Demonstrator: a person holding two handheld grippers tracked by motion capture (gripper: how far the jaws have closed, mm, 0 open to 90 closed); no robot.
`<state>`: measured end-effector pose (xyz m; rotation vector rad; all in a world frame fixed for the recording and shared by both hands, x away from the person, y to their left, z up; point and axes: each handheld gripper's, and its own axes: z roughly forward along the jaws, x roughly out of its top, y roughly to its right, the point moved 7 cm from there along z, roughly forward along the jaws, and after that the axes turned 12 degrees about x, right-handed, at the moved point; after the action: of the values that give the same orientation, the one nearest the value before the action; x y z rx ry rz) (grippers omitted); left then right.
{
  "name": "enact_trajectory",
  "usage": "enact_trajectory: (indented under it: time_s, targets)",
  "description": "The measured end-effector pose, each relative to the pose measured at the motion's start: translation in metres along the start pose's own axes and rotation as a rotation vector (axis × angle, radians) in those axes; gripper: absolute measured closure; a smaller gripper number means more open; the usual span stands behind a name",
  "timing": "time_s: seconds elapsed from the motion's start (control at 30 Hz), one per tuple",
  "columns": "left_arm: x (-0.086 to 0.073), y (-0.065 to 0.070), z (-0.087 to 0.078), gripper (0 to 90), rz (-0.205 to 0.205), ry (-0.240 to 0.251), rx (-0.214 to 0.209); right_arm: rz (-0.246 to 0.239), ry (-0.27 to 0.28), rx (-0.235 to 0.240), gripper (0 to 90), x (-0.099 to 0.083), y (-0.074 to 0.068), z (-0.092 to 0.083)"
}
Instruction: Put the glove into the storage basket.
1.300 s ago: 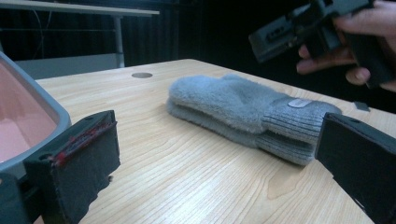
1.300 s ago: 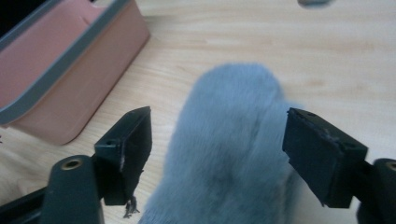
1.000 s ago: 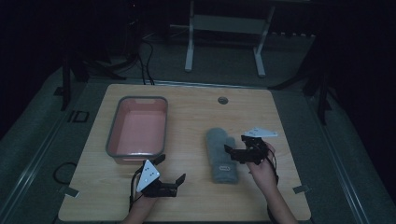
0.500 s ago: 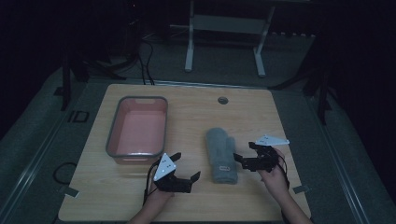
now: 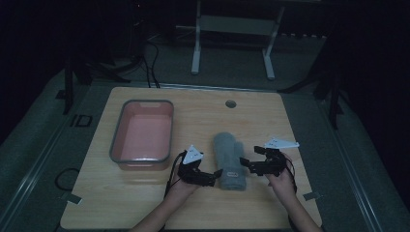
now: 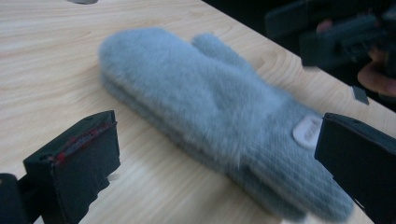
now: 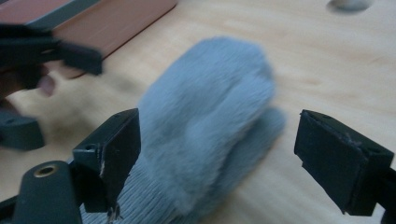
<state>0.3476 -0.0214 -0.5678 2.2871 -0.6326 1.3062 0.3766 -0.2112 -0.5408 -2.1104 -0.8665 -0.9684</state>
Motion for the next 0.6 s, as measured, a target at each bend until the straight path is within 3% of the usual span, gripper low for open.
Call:
enact_trajectory:
  time_s: [0.1, 0.2, 0.33, 0.4, 0.5, 0.6]
  targets:
    - [0.002, 0.001, 0.012, 0.3, -0.011, -0.035, -0.014, 0.026, -0.015, 0.023, 11.7, -0.001, 0.001, 0.005]
    - [-0.001, 0.002, 0.023, 0.3, 0.006, -0.089, -0.003, 0.011, -0.023, 0.02, 10.0, -0.002, 0.001, 0.011]
    - [-0.004, 0.001, 0.034, 0.2, -0.004, -0.15, 0.005, -0.008, -0.084, -0.052, 10.0, -0.017, 0.007, 0.025]
    - [-0.003, 0.0, 0.037, 0.2, -0.014, -0.149, -0.002, 0.018, -0.097, -0.021, 15.0, -0.024, 0.007, 0.031]
    - [-0.005, 0.0, 0.043, 0.3, -0.04, -0.177, -0.024, 0.07, -0.099, -0.017, 21.0, -0.029, 0.011, 0.035]
    - [-0.007, -0.001, 0.048, 4.6, -0.044, -0.199, -0.007, 0.114, -0.11, -0.009, 27.3, -0.033, 0.013, 0.036]
